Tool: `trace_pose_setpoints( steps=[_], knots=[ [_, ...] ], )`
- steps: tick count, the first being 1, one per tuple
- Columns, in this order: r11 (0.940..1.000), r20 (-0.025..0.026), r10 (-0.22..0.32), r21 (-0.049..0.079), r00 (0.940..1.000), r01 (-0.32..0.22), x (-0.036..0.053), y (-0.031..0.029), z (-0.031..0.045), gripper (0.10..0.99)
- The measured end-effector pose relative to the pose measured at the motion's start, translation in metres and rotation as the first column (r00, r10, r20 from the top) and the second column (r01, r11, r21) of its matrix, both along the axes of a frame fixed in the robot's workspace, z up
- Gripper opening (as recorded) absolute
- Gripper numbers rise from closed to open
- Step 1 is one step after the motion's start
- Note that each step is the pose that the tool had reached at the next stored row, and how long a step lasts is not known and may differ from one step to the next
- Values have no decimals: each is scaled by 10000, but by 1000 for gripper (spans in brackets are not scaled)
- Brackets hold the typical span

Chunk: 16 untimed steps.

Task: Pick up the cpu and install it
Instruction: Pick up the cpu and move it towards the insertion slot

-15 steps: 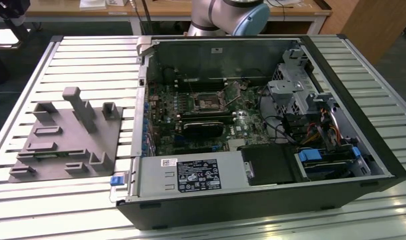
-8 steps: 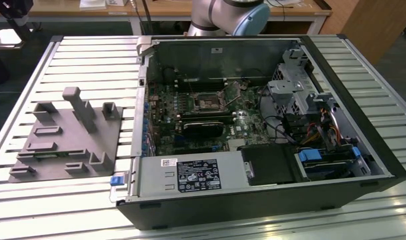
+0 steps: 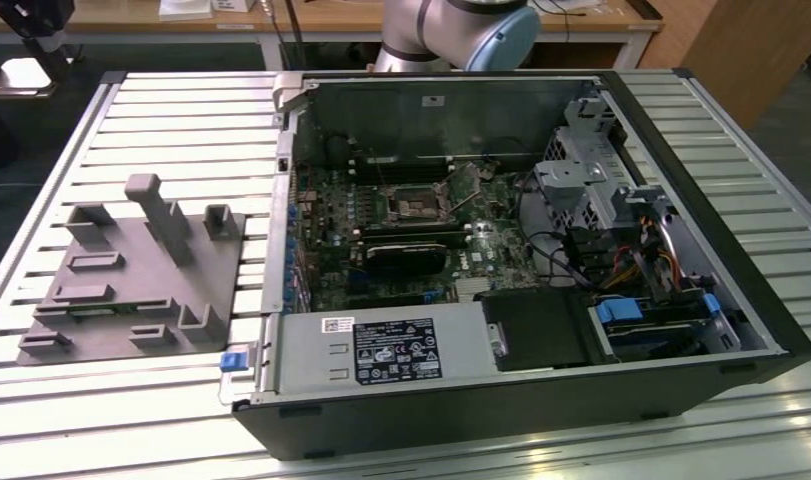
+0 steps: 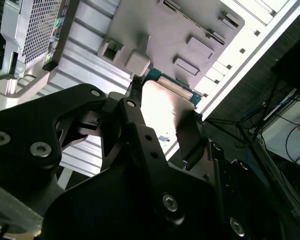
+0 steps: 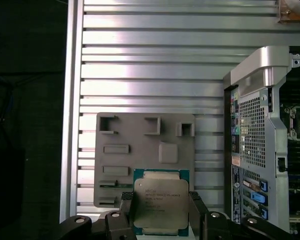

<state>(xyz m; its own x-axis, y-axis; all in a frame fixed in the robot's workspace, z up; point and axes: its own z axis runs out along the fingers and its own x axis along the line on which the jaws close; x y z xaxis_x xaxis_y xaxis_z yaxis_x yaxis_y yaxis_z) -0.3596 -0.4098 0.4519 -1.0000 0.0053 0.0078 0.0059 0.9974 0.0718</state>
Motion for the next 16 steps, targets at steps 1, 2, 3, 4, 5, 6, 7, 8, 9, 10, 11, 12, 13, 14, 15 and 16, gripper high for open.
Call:
trace_pose_setpoints(
  steps=[1,2,3,4,5,6,7,8,9,10,11,12,13,14,15,16],
  knots=[
    [10000,0,0,0,10000,0,7,0,0,525],
    [10000,0,0,0,10000,0,14,0,0,525],
    [10000,0,0,0,10000,0,21,0,0,525],
    [10000,0,0,0,10000,0,32,0,0,525],
    [10000,0,0,0,10000,0,39,0,-1,525],
    [10000,1,-1,0,10000,1,46,0,-1,525],
    [10000,1,0,1,10000,0,53,0,-1,525],
    [10000,1,-1,0,10000,1,60,0,-1,525],
    [10000,0,0,0,10000,0,67,0,-1,525],
    [10000,0,-1,0,10000,1,74,0,-1,525],
    [10000,0,-1,0,10000,1,81,0,-1,525],
    [10000,0,-1,0,10000,1,89,0,-1,525],
    [10000,1,0,0,10000,0,97,0,-1,525],
    [10000,1,0,0,10000,0,105,0,-1,525],
    [10000,-1,0,0,10000,0,112,0,-1,525],
    [10000,0,0,0,10000,0,119,0,-2,525]
  ],
)
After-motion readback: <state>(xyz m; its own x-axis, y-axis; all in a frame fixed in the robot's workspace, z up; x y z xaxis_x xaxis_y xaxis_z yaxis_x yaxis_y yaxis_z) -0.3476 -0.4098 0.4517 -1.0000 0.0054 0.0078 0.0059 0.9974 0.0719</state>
